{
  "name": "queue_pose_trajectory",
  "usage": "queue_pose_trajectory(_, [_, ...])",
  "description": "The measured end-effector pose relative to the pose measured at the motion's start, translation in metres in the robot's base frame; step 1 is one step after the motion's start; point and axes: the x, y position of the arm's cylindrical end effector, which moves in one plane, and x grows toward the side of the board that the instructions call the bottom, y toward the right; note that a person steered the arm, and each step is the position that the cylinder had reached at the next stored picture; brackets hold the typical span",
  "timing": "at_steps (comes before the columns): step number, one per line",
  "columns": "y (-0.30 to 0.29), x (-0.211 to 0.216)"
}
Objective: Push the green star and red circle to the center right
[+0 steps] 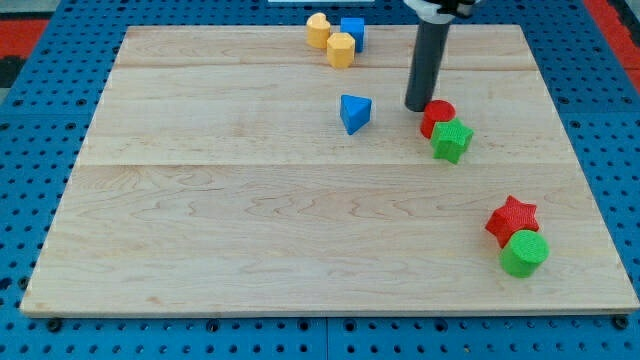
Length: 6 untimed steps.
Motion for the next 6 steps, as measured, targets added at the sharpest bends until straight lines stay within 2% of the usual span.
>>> queue_pose_trajectory(3, [0.015, 0.002])
queue_pose_trajectory(6, [0.055, 0.002])
